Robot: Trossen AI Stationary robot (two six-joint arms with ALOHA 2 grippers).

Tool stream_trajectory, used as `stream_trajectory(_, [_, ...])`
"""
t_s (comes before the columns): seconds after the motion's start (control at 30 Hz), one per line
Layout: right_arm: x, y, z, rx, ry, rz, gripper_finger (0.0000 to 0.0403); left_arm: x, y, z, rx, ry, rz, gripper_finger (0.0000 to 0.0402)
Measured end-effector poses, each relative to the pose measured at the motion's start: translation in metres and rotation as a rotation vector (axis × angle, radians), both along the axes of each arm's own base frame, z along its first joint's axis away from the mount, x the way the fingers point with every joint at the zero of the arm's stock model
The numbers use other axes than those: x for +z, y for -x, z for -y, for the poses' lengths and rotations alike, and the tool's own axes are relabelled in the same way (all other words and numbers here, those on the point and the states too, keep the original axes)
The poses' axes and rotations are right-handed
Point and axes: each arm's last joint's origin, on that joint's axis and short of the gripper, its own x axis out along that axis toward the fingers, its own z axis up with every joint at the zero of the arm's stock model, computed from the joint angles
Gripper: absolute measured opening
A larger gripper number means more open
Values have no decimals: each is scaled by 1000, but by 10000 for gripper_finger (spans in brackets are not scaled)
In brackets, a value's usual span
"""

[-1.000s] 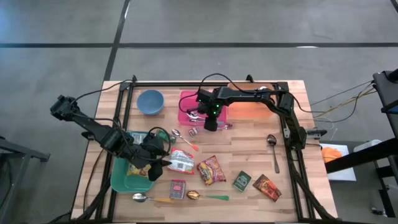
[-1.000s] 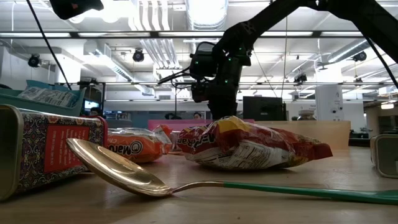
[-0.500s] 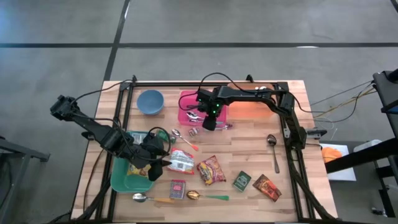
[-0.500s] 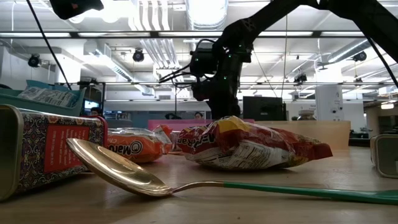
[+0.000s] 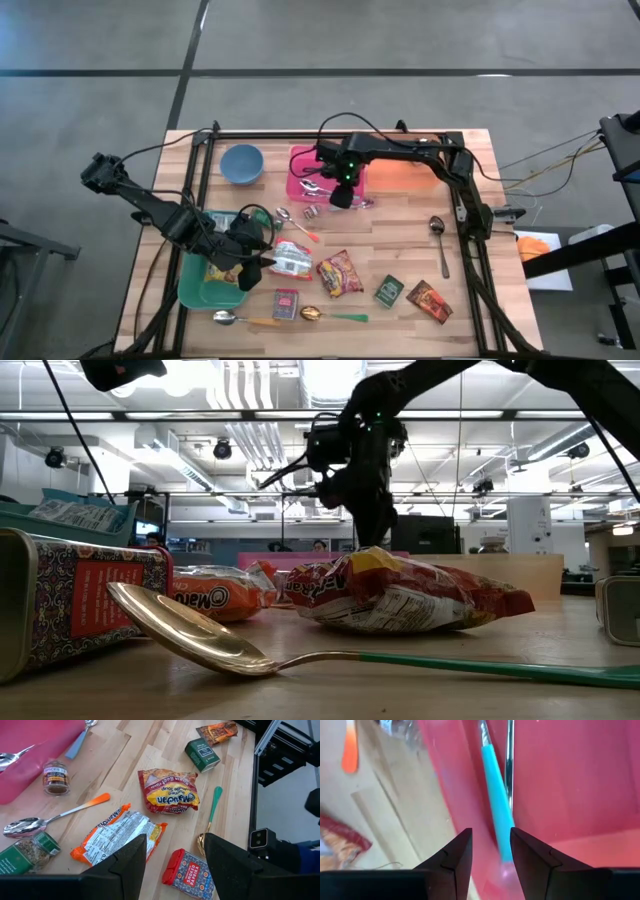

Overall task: Pick & Place Food Item
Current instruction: Put the black spoon into the pink bin

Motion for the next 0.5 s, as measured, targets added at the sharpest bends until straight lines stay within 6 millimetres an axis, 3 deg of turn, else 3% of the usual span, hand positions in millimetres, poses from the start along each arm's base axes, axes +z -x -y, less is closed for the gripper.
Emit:
stream_trajectory(0.23, [32, -4, -18, 44, 62, -49, 131, 0, 0, 0, 0, 0, 0, 201])
stream_trajectory(0.5, [91, 3, -54, 130, 229, -42, 131, 0, 0, 0, 0, 0, 0, 201])
